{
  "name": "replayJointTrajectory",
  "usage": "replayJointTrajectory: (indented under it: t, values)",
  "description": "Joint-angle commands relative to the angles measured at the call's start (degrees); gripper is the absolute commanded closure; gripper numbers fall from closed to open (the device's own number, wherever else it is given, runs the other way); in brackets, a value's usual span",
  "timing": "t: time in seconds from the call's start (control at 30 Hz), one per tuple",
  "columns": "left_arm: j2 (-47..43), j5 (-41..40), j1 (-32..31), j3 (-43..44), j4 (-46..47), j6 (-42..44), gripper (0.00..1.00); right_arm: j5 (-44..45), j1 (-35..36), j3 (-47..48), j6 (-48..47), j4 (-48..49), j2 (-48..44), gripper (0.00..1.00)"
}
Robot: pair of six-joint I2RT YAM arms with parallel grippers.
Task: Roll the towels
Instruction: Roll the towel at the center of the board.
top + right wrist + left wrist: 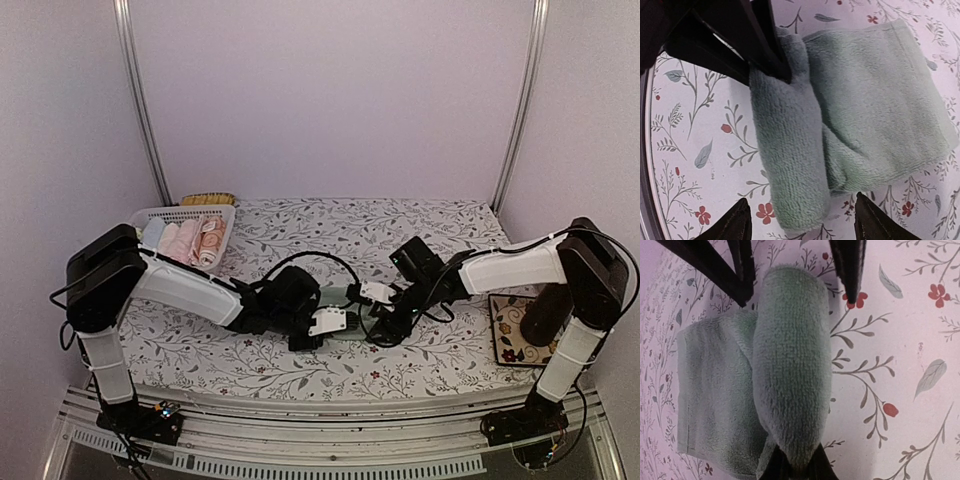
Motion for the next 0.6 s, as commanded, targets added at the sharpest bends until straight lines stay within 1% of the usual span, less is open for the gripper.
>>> replayJointTrajectory:
  t: [0.0, 0.07, 0.27, 0.43, 0.57]
  values:
    - [1.99, 9.53, 2.32, 1.52, -9.56, -3.34, 1.0, 9.43, -0.62, -3.91, 1.82, 6.4, -4.71, 0.26]
    - [2.94, 12.04, 3.13, 3.18, -12.06, -4.05, 1.0, 12.15, -0.64, -6.21, 1.55, 8.8, -6.62, 0.23]
    - [8.31, 18.75, 6.22, 9.9, -20.13, -6.85, 1.0, 16.78, -0.61, -10.38, -0.44, 14.33, -11.88, 0.19]
    - [13.52, 27.12, 8.95, 17.03, -28.08, -9.02, 1.0, 22.3, 0.25, -14.28, -3.38, 19.85, -15.33, 0.18]
    - [15.7, 31.03, 10.25, 19.64, -31.17, -9.34, 1.0, 26.55, 2.2, -17.16, -6.93, 24.71, -16.96, 0.16]
